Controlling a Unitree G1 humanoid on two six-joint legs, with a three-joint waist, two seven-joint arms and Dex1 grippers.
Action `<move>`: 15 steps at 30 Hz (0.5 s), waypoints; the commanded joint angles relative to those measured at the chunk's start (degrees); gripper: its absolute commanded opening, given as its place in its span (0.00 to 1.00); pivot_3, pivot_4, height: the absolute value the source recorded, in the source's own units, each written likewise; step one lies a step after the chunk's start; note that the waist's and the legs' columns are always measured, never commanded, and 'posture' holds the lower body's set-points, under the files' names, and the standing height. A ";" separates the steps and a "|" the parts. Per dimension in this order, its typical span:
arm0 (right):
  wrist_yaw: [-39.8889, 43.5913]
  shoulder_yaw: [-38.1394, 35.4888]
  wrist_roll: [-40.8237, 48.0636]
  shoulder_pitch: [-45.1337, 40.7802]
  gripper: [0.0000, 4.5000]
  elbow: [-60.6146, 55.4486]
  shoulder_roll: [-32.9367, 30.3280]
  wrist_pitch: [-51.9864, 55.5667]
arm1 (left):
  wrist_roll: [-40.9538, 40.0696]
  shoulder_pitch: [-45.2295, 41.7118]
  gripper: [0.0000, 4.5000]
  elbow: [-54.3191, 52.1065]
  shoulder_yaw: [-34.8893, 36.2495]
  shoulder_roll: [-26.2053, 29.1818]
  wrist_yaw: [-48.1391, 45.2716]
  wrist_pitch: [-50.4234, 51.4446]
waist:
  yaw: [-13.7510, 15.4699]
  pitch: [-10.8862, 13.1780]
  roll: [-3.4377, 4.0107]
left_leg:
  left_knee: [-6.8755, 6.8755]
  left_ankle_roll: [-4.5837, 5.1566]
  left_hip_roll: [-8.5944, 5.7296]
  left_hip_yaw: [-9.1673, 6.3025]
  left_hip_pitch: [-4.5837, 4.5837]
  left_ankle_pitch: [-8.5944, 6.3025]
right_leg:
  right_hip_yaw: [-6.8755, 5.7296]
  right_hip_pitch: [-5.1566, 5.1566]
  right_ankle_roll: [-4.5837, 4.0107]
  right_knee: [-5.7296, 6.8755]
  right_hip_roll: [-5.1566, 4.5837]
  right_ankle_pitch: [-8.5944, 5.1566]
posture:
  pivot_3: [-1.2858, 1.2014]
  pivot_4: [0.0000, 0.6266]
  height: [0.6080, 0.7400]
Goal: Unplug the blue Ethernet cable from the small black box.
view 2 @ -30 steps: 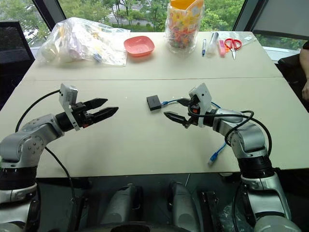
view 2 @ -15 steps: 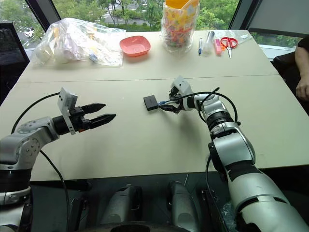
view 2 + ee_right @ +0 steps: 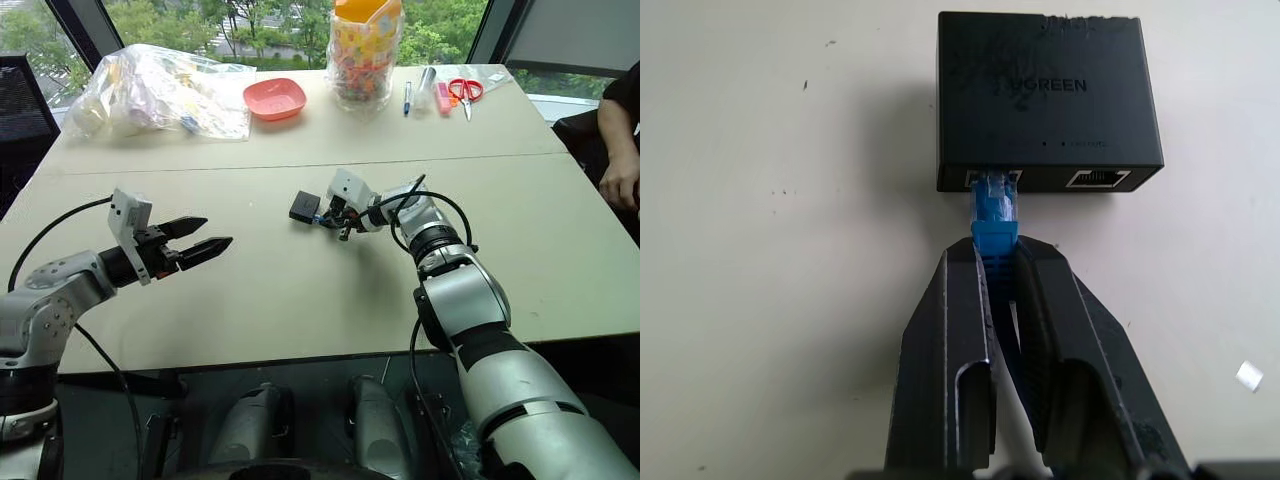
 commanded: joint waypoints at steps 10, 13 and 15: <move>-23.84 3.29 -12.60 12.89 0.00 -32.54 -9.06 -15.03 | 7.11 -36.37 1.00 53.25 -5.46 -9.45 -22.26 -13.28 | 0.45 0.02 -0.04 | 0.05 -0.07 -0.22 0.12 -0.45 0.10 | -0.04 -0.23 0.19 -0.04 -0.07 0.14 | 0.52 0.24 1.00; -25.02 2.29 -12.89 15.11 0.00 -39.36 -9.69 -11.37 | 10.56 -43.47 1.00 65.07 -5.92 -11.95 -24.80 -17.80 | 0.19 0.02 -0.05 | 0.04 -0.05 -0.23 0.15 -0.44 0.09 | -0.04 -0.22 0.35 -0.07 -0.07 0.03 | 0.52 0.24 1.00; -25.52 2.99 -14.94 15.59 0.00 -42.09 -10.40 -9.14 | 12.80 -46.16 1.00 69.86 -6.09 -13.00 -25.98 -20.39 | -0.07 0.03 -0.05 | 0.04 -0.04 -0.22 0.18 -0.41 0.08 | -0.03 -0.22 0.35 -0.06 -0.06 0.03 | 0.52 0.24 1.00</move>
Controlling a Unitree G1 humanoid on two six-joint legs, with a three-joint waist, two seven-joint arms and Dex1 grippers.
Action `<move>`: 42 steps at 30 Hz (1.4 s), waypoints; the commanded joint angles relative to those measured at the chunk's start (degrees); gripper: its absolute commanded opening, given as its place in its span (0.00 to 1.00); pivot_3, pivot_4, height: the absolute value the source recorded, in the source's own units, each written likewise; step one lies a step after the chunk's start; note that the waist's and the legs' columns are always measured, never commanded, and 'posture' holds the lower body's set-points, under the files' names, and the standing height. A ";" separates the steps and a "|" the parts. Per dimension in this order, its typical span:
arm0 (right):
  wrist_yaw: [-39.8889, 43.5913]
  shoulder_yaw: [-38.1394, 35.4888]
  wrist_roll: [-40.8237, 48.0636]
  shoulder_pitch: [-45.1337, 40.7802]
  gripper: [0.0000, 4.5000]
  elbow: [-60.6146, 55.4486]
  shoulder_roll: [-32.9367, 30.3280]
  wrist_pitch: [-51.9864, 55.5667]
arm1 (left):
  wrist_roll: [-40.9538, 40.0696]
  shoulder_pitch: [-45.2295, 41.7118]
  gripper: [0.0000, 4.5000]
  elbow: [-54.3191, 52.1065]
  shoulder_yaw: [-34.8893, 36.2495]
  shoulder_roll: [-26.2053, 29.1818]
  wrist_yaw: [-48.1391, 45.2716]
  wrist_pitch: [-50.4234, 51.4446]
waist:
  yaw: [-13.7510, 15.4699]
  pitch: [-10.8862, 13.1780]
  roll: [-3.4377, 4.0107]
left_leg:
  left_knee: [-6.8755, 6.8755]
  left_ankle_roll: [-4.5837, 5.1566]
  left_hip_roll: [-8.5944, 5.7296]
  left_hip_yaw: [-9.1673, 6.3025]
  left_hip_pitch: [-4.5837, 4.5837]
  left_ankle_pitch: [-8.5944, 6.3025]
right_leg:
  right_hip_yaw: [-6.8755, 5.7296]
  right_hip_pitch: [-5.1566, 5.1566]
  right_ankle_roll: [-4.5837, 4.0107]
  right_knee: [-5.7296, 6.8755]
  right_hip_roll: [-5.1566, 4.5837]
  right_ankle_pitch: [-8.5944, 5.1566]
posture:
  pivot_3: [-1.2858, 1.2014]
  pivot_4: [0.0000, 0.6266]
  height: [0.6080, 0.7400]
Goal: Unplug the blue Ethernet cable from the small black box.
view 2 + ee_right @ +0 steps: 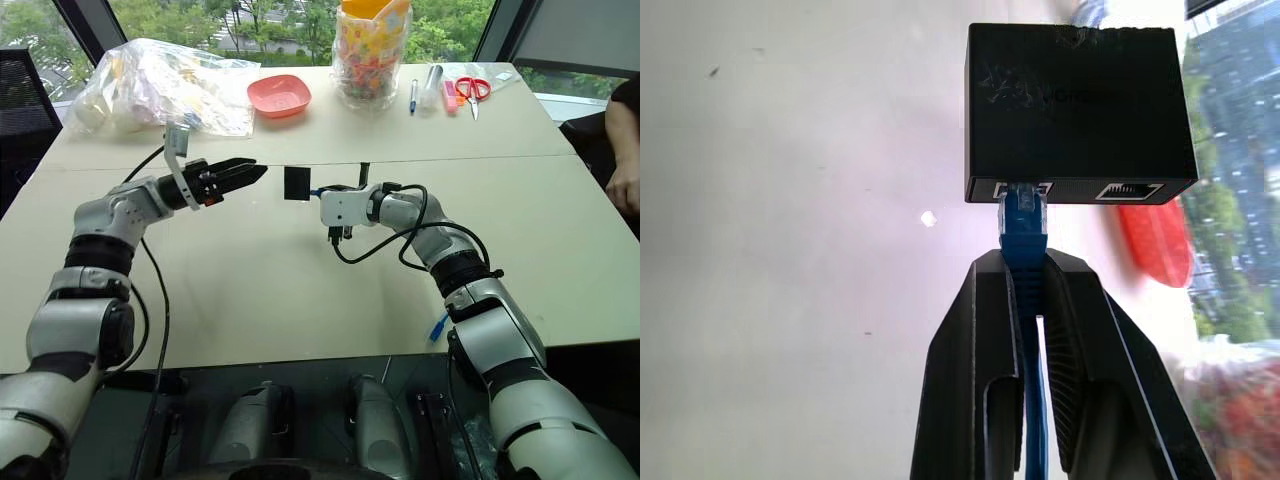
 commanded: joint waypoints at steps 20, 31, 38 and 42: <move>1.44 -1.19 -0.74 2.39 0.10 -18.60 -1.33 10.87 | 8.34 -9.65 0.11 15.70 5.94 -5.35 -3.67 -8.93 | 0.19 0.02 -0.03 | 0.00 0.05 0.01 -0.08 -0.02 -0.03 | -0.02 -0.02 -0.01 0.03 -0.01 0.00 | 0.52 0.24 1.00; 1.98 -20.43 29.89 18.75 0.81 -44.88 10.63 44.44 | 4.14 -7.54 0.11 14.00 12.39 -4.26 -3.74 -2.82 | 0.47 0.02 -0.06 | 0.03 0.05 0.04 -0.30 -0.04 -0.03 | -0.06 0.02 -0.02 0.03 -0.05 0.01 | 0.52 0.24 1.00; -7.63 -32.05 62.59 23.09 0.81 -58.40 26.00 73.31 | -4.67 -3.26 0.11 3.71 17.39 -7.43 -6.64 10.58 | 0.36 0.01 -0.05 | 0.06 0.05 0.26 -0.41 0.01 -0.03 | -0.06 0.04 -0.26 0.12 -0.02 0.15 | 0.52 0.24 1.00; -12.64 -34.54 70.55 23.13 0.81 -57.74 29.94 76.28 | -10.31 0.39 0.11 -6.22 18.83 -9.49 -4.93 19.44 | 0.37 0.01 -0.04 | 0.07 0.05 0.26 -0.41 0.01 -0.03 | -0.05 0.04 -0.24 0.09 -0.03 0.14 | 0.52 0.24 1.00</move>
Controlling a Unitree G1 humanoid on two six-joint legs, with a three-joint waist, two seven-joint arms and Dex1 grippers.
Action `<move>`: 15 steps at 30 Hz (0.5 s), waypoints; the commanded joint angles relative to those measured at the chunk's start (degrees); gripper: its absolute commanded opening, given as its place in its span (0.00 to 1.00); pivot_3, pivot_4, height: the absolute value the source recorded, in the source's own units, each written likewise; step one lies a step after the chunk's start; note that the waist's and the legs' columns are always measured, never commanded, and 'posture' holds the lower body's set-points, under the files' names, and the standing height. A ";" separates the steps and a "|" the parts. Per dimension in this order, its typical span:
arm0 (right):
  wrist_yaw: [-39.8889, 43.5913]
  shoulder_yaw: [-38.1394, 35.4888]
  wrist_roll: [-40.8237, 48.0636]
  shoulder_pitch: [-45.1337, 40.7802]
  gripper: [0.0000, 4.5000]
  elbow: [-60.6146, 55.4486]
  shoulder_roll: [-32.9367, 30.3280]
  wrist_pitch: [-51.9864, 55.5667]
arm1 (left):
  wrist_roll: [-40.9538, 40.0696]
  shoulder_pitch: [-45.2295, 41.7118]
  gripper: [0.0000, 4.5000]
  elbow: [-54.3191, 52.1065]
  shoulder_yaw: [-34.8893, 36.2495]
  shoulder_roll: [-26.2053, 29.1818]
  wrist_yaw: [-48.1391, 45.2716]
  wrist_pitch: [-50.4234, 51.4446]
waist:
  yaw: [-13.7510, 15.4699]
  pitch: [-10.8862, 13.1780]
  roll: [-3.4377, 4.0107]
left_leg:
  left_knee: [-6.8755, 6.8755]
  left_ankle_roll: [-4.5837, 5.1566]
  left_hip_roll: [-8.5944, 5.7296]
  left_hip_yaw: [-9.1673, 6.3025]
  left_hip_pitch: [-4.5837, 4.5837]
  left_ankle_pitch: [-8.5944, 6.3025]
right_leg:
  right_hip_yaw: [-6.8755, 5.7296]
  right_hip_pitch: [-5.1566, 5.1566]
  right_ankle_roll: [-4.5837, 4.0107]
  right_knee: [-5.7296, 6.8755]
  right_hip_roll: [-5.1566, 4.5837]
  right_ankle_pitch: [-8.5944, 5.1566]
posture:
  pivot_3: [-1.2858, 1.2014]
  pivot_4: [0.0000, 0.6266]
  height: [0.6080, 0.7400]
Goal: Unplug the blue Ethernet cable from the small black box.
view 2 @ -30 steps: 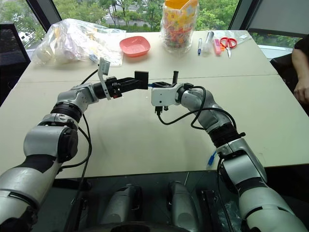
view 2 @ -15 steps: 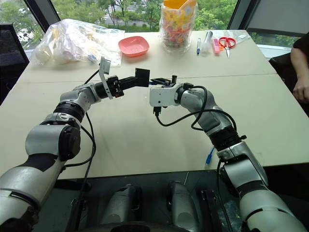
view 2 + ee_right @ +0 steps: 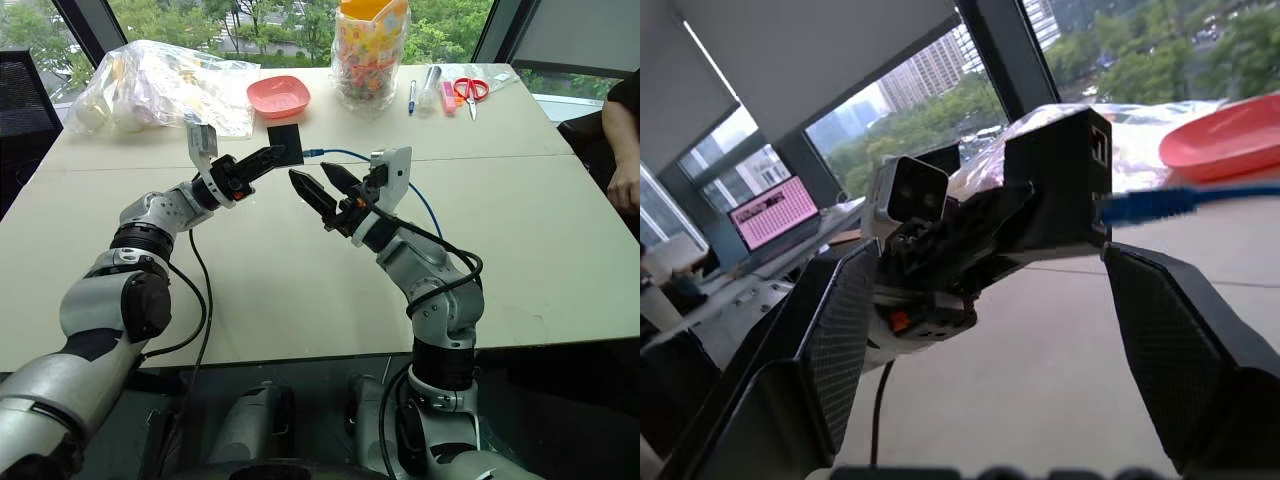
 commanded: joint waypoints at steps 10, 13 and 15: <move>-7.89 -1.89 7.22 -2.29 0.81 3.22 3.27 -5.86 | -11.61 10.01 0.11 -27.52 -0.78 -4.52 5.88 14.21 | -0.01 -0.01 0.01 | -0.02 0.00 -0.06 0.00 0.00 0.00 | 0.02 0.01 0.10 -0.04 0.02 -0.06 | 0.52 0.24 1.00; -7.99 -1.50 8.13 -2.68 0.81 3.60 3.43 -7.28 | -12.83 10.61 0.11 -28.65 -0.78 -4.61 7.19 14.59 | -0.01 -0.01 0.01 | -0.01 0.00 -0.12 -0.01 0.00 0.00 | 0.02 0.01 0.12 -0.04 0.03 -0.08 | 0.52 0.24 1.00; -7.77 -1.55 9.58 -2.60 0.81 3.42 3.68 -7.76 | -13.69 10.84 0.11 -28.94 -0.62 -4.56 8.12 14.49 | -0.01 -0.01 0.01 | -0.02 0.00 -0.12 -0.01 0.00 0.00 | 0.02 0.01 0.12 -0.04 0.03 -0.08 | 0.52 0.24 1.00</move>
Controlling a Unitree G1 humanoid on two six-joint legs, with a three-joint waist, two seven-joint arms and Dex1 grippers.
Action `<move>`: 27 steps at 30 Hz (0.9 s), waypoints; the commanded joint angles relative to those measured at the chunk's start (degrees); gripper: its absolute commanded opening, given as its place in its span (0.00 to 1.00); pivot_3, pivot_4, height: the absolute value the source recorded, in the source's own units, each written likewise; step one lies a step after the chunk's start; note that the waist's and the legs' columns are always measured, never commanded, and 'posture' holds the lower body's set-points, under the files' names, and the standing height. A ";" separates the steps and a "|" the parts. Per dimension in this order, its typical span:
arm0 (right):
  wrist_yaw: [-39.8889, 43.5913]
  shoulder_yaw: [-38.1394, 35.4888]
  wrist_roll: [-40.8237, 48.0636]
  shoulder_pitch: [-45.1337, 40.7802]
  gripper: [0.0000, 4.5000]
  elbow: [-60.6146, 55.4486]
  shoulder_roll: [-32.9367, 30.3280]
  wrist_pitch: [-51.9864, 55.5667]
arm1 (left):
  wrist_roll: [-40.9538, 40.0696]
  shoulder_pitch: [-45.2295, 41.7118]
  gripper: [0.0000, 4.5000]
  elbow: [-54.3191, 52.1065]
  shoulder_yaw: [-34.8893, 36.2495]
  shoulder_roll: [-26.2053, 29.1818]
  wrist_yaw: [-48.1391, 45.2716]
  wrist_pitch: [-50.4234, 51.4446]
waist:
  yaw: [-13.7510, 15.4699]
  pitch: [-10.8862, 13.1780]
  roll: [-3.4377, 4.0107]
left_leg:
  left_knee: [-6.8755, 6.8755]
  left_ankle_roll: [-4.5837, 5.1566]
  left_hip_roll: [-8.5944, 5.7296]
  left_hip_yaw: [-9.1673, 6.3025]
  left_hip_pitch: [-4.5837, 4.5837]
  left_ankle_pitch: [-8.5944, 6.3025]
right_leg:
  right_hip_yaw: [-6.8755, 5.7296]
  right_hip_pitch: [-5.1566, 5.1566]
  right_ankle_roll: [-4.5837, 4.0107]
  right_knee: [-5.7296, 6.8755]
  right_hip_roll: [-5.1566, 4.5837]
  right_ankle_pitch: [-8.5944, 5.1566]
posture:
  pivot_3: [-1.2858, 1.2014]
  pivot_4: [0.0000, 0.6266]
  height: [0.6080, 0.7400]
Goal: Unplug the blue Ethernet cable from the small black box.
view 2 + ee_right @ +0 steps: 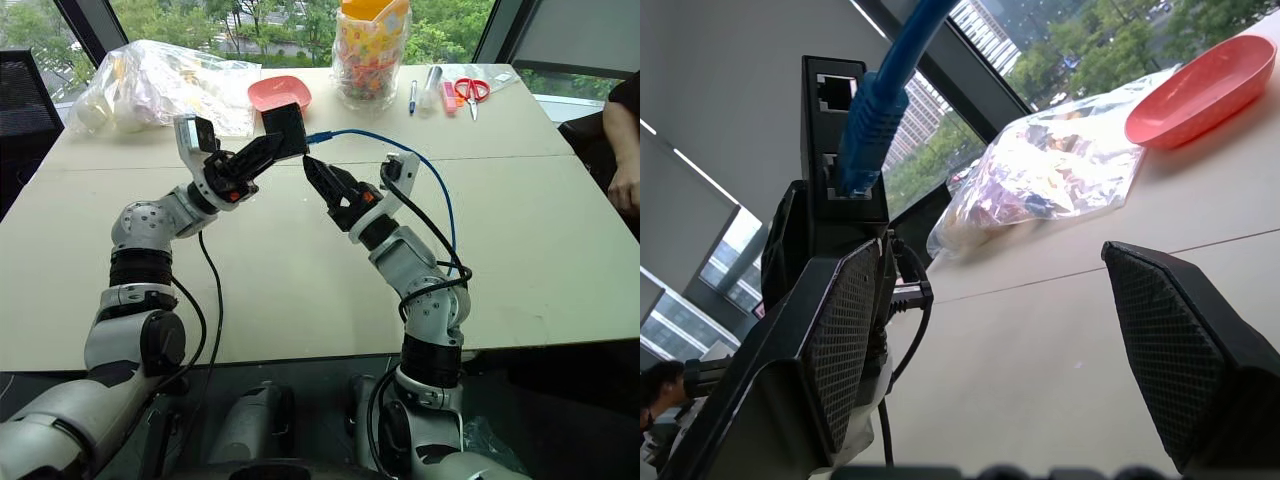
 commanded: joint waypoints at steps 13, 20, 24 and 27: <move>1.52 0.91 11.85 0.25 0.81 -3.49 -1.65 -2.93 | -4.35 2.02 0.11 -3.04 -0.90 -0.07 2.86 1.18 | 0.05 0.00 0.00 | 0.00 0.00 0.00 -0.01 -0.01 0.00 | -0.01 0.00 0.00 -0.03 0.00 -0.01 | 0.52 0.24 1.00; 1.53 2.04 10.82 0.36 0.81 -1.67 -2.05 -4.80 | -5.16 2.53 0.11 -4.00 -1.39 -0.42 3.52 1.51 | 0.00 0.00 0.00 | -0.01 0.00 0.00 -0.01 -0.01 0.00 | -0.01 -0.01 0.00 -0.03 0.00 -0.01 | 0.52 0.24 1.00; 1.81 2.60 10.98 0.41 0.81 -0.94 -2.73 -5.39 | -5.47 2.87 0.11 -4.59 -1.62 -0.45 3.54 1.89 | 0.02 0.00 0.00 | -0.01 0.00 0.00 -0.01 -0.02 0.00 | -0.01 -0.01 0.00 -0.05 0.01 -0.01 | 0.52 0.24 1.00; 1.87 2.73 11.17 0.17 0.81 -0.51 -2.99 -5.73 | -5.66 3.36 0.11 -5.16 -1.93 -0.51 3.45 2.14 | 0.03 0.00 0.00 | -0.01 0.00 0.00 -0.01 -0.02 -0.01 | -0.01 -0.01 0.00 -0.07 0.00 -0.01 | 0.52 0.24 1.00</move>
